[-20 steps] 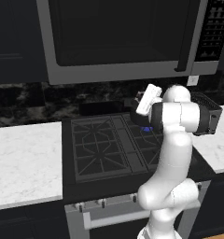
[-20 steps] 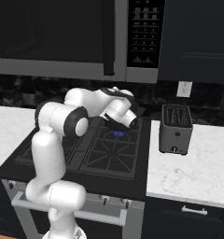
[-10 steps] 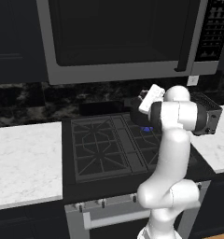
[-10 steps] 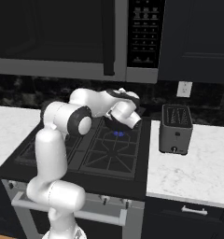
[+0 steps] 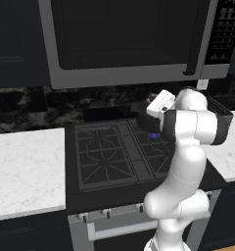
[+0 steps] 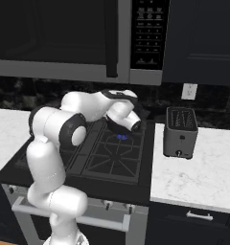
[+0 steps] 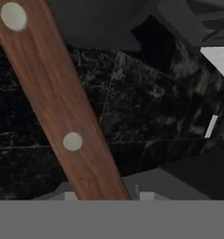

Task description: Put the corn and cucumber in the pot. Retrieve the spatula and lightly stir the vegetables in the pot.

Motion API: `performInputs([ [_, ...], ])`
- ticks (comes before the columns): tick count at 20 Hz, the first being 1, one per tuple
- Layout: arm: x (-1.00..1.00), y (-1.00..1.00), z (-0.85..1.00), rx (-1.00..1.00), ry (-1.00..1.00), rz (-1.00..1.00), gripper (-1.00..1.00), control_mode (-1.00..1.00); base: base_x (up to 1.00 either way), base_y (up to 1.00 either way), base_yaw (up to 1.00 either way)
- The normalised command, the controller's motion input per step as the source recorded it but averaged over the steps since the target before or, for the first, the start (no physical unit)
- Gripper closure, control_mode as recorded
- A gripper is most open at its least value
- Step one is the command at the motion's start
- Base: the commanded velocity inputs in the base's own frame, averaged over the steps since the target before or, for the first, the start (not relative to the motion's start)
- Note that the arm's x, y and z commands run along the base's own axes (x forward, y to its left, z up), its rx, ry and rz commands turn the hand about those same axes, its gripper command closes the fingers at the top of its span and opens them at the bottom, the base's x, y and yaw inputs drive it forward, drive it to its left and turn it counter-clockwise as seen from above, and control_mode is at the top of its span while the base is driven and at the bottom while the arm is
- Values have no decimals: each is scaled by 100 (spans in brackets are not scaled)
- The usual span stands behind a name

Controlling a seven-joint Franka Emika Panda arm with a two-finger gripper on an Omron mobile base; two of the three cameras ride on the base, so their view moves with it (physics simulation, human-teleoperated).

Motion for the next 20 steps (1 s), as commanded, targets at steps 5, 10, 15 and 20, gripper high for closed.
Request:
performInputs([
  [5,-21,0,-3,12,30,-4,100,-100,0,0,0],
  [10,30,0,-40,8,14,0,100,-100,0,0,0],
  [15,14,-1,-58,13,0,0,100,-100,0,0,0],
  [20,2,0,-80,19,0,0,100,-100,0,0,0],
])
